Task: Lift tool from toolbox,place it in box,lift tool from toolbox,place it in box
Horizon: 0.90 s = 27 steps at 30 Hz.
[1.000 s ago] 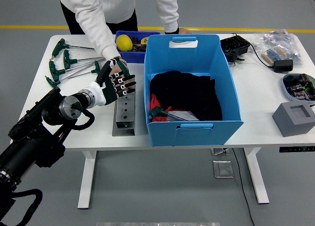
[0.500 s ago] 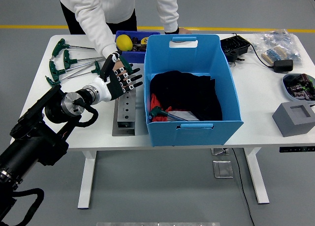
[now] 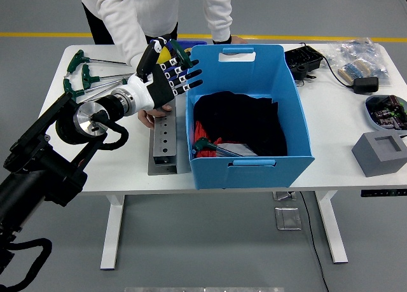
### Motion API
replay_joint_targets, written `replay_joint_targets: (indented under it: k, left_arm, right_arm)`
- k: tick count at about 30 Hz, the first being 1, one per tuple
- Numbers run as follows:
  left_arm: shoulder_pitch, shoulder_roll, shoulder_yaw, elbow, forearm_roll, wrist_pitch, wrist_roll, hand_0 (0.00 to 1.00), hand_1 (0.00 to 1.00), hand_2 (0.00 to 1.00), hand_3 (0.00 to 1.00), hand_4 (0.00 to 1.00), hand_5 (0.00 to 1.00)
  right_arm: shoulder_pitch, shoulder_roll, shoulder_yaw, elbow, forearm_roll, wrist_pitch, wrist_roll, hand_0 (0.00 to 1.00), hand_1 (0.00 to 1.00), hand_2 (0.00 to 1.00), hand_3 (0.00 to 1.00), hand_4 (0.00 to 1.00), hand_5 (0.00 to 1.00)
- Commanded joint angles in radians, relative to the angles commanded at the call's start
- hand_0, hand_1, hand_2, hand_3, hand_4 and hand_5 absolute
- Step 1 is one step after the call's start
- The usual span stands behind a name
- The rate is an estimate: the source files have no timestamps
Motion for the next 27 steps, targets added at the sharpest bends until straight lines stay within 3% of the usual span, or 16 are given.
replay_joint_targets:
  k: [8, 12, 14, 19, 21, 22, 24, 27]
  left_arm:
    - [-0.062, -0.026, 0.05, -0.093, -0.036, -0.005, -0.005, 0.642, 0.703, 0.804, 0.832, 0.754, 0.899]
    - [-0.109, -0.05, 0.112, -0.076, -0.039, -0.047, 0.003, 0.642, 0.702, 0.798, 0.826, 0.75, 0.895]
    - [-0.133, -0.061, 0.144, -0.044, -0.024, -0.081, 0.01, 0.642, 0.702, 0.798, 0.826, 0.75, 0.895]
    - [-0.203, -0.101, 0.222, 0.099, 0.071, -0.201, 0.041, 0.616, 0.694, 0.754, 0.803, 0.75, 0.892]
    - [-0.233, -0.112, 0.262, 0.161, 0.142, -0.253, 0.048, 0.616, 0.694, 0.754, 0.803, 0.75, 0.892]
    - [-0.244, -0.112, 0.273, 0.19, 0.174, -0.279, 0.049, 0.533, 0.662, 0.734, 0.79, 0.75, 0.894]
    - [-0.268, -0.112, 0.285, 0.27, 0.256, -0.331, 0.043, 0.533, 0.662, 0.734, 0.79, 0.75, 0.894]
    - [-0.291, -0.112, 0.294, 0.398, 0.386, -0.35, 0.009, 0.533, 0.662, 0.734, 0.79, 0.75, 0.894]
  right_arm:
    - [0.004, -0.002, 0.004, 0.0, -0.001, 0.0, 0.0, 0.663, 0.648, 0.715, 0.564, 0.828, 0.668]
    - [0.008, -0.003, 0.0, 0.0, 0.002, 0.0, 0.001, 0.663, 0.648, 0.715, 0.565, 0.828, 0.664]
    - [0.01, -0.005, -0.002, 0.0, 0.004, -0.001, 0.002, 0.663, 0.648, 0.715, 0.565, 0.828, 0.664]
    - [0.019, -0.011, -0.021, 0.0, 0.017, -0.003, 0.006, 0.666, 0.647, 0.715, 0.565, 0.828, 0.664]
    - [0.021, -0.013, -0.041, 0.0, 0.038, -0.007, 0.012, 0.666, 0.647, 0.715, 0.565, 0.828, 0.664]
    - [0.021, -0.014, -0.048, 0.0, 0.046, -0.008, 0.014, 0.665, 0.648, 0.715, 0.564, 0.829, 0.663]
    - [0.023, -0.016, -0.058, 0.0, 0.056, -0.009, 0.015, 0.665, 0.648, 0.715, 0.564, 0.829, 0.663]
    - [0.031, -0.02, -0.069, 0.0, 0.06, -0.009, 0.016, 0.665, 0.648, 0.715, 0.564, 0.829, 0.663]
